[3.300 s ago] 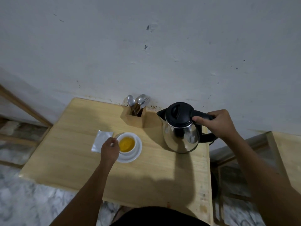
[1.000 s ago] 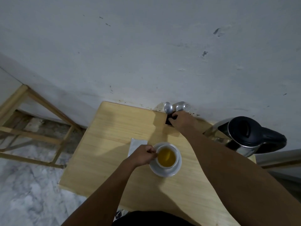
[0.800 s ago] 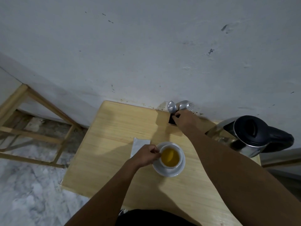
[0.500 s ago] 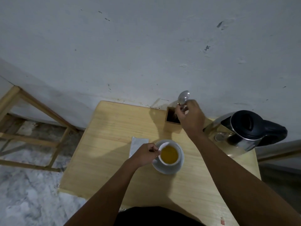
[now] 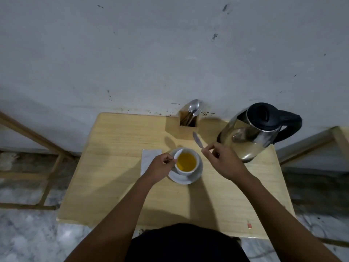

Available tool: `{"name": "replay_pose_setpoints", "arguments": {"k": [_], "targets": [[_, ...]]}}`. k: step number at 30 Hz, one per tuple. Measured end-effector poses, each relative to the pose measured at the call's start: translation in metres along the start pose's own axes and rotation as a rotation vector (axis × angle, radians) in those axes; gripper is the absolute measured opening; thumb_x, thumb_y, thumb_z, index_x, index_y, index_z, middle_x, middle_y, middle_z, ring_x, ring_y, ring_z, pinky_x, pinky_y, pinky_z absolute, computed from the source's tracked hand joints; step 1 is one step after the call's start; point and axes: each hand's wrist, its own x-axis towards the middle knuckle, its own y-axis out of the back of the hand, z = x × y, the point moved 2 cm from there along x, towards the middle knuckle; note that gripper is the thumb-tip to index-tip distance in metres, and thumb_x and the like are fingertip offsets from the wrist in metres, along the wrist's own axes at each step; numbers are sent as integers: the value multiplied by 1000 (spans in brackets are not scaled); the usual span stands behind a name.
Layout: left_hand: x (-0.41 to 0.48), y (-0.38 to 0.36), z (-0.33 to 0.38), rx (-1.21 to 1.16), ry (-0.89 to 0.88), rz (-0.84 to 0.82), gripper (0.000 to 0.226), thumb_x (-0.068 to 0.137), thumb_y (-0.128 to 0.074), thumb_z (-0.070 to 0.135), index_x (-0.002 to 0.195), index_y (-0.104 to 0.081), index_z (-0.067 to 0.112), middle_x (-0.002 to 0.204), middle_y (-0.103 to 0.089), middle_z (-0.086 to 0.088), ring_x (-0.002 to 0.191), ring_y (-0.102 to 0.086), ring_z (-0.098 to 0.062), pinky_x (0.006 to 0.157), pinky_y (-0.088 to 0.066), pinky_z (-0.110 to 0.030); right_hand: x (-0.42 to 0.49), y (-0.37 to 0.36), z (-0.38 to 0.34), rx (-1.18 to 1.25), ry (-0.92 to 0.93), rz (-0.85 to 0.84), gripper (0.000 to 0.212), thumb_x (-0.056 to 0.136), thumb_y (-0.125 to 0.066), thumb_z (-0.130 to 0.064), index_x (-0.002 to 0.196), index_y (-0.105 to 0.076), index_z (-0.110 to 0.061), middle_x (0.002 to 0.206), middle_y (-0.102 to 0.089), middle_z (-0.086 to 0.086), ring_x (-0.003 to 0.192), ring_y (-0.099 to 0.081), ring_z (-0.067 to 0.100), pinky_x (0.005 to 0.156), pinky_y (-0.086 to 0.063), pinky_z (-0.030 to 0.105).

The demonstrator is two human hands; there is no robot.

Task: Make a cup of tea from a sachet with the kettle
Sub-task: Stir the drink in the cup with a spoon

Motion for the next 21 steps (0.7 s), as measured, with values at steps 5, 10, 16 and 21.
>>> {"name": "replay_pose_setpoints", "arguments": {"k": [5,10,16,21], "targets": [[-8,-5,-1,4,-13,42,21,95,-53,22,75,-59,27,71,-58,-1,62,-52,-16,65,-43,-35,-15,-10,11,-118,-100,-88,27,100,-42,-21,100,-68,-12,72,-57,-7,66,-52,10,60,-40,31],[-14,-6,-4,67,-35,48,21,97,-44,14,109,-60,17,90,-60,0,71,-53,-14,61,-42,-24,-15,-10,6,-264,-122,-159,26,100,-42,-39,109,-61,-25,72,-61,-3,67,-56,18,62,-43,34],[-14,-9,-5,97,-75,77,24,97,-45,12,116,-60,11,99,-60,-3,77,-53,-18,66,-43,-26,-11,-18,-5,-729,-8,-285,34,100,-36,-26,129,-52,-19,120,-65,3,102,-62,27,73,-45,34],[-13,-8,-5,103,-78,79,22,97,-47,13,114,-61,13,99,-61,-2,86,-57,-18,71,-46,-29,-5,-17,-22,-991,142,-257,23,98,-44,-19,119,-52,-15,104,-67,4,83,-63,24,62,-38,32]]}}
